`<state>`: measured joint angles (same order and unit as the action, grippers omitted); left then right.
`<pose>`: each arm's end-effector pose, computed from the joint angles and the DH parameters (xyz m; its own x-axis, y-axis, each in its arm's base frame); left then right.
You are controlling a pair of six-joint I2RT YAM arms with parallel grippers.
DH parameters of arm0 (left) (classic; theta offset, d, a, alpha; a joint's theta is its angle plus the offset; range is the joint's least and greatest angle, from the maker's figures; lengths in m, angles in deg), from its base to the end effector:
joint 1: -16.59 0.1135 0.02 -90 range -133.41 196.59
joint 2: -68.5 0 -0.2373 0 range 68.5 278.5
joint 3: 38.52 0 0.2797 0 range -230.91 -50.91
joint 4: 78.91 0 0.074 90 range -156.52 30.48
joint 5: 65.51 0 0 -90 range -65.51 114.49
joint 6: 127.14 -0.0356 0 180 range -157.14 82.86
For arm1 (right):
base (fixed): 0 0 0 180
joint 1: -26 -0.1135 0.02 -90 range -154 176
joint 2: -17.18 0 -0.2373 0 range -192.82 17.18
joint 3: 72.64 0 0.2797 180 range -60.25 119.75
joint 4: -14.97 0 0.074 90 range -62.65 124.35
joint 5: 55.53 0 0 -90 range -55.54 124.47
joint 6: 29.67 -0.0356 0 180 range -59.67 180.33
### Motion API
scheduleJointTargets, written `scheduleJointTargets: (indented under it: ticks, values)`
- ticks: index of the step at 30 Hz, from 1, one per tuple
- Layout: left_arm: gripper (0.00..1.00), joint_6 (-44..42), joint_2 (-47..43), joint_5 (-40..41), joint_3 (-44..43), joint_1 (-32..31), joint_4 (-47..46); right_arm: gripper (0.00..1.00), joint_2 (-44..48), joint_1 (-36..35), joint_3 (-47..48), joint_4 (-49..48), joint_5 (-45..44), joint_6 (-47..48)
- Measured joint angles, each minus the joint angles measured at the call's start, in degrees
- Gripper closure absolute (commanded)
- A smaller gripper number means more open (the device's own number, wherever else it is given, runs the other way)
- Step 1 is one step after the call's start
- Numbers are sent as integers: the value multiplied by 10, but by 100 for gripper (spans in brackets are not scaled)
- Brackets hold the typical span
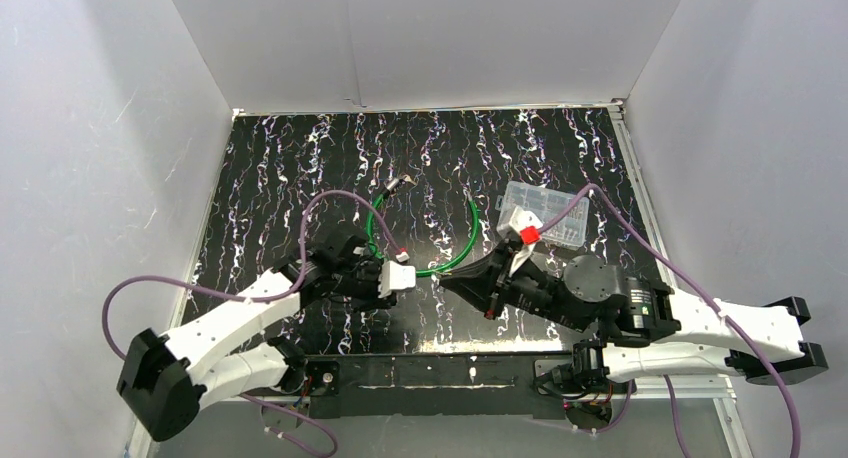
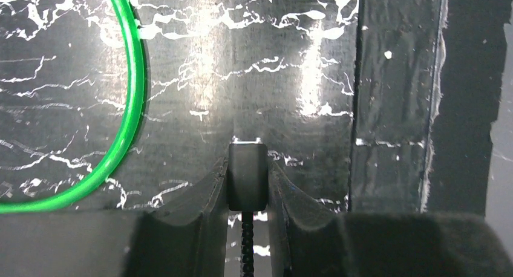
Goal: Unlock with the key
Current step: Place the lock at the center of the board, then adjust the key.
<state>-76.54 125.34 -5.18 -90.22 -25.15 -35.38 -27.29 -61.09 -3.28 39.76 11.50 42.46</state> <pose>0.1659 -0.1716 0.2083 0.0890 0.6597 -0.7462 0.9911 0.0155 0.1319 0.0246 0.2102 0.3976 -0.2760 0.1356 -0.9515 -0.8563 0.4149 0.3075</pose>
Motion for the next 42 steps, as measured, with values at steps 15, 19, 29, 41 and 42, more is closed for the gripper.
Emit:
scheduleJointTargets:
  ticks: [15, 19, 29, 41, 42]
  values:
    - [2, -5, 106, -40, 36, -23, -109, 99, 45, 0, -25, -56, -9, -53]
    - [2, 9, 52, -37, 0, -23, -77, 99, 46, 0, -25, -58, -9, -58]
    - [12, 125, -78, -77, -260, -23, -84, 99, 39, 0, -23, -68, 1, -47]
    - [55, 250, -19, -227, -302, -23, -79, 99, -12, 0, 6, -96, 35, -22]
    - [56, 253, -19, -238, -302, -23, -74, 99, -13, 0, 8, -98, 35, -20]
